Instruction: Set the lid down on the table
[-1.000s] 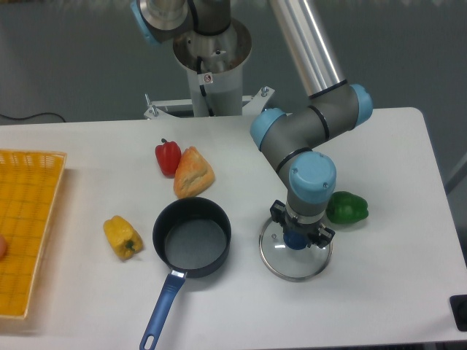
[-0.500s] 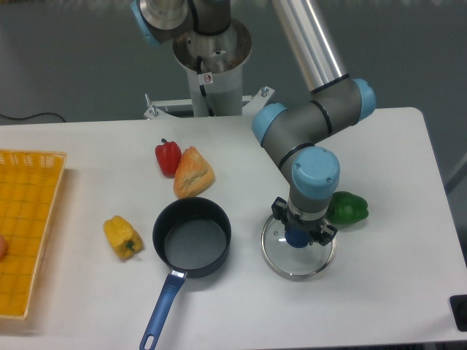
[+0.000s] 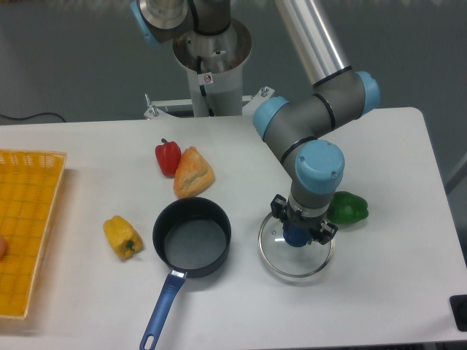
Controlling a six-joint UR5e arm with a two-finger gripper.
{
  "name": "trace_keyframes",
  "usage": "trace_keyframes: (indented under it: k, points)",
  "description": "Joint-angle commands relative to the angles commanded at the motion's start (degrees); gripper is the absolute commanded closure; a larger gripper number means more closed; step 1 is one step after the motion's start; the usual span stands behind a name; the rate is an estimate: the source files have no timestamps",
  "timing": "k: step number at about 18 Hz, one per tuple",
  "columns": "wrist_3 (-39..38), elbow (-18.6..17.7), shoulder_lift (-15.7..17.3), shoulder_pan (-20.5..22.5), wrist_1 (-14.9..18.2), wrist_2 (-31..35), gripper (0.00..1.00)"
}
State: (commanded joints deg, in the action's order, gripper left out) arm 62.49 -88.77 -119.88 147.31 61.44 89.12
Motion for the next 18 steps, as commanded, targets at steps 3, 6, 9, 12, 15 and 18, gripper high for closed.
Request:
trace_keyframes:
  k: [3,6,9,12,15,18]
  points:
    - [-0.3,-0.3,-0.4,-0.1,-0.3,-0.1,0.53]
    - [0.0,-0.4,-0.4,-0.1,-0.2,-0.1,0.53]
    - [0.0,-0.4,-0.7,-0.1,-0.2,-0.1,0.53]
    - [0.0,-0.4,-1.0,-0.1,-0.2,-0.1,0.53]
    - [-0.1,-0.4,-1.1,-0.2,-0.2,-0.1,0.53]
    - [-0.2,-0.6,-1.5,-0.3,-0.3,-0.1,0.52]
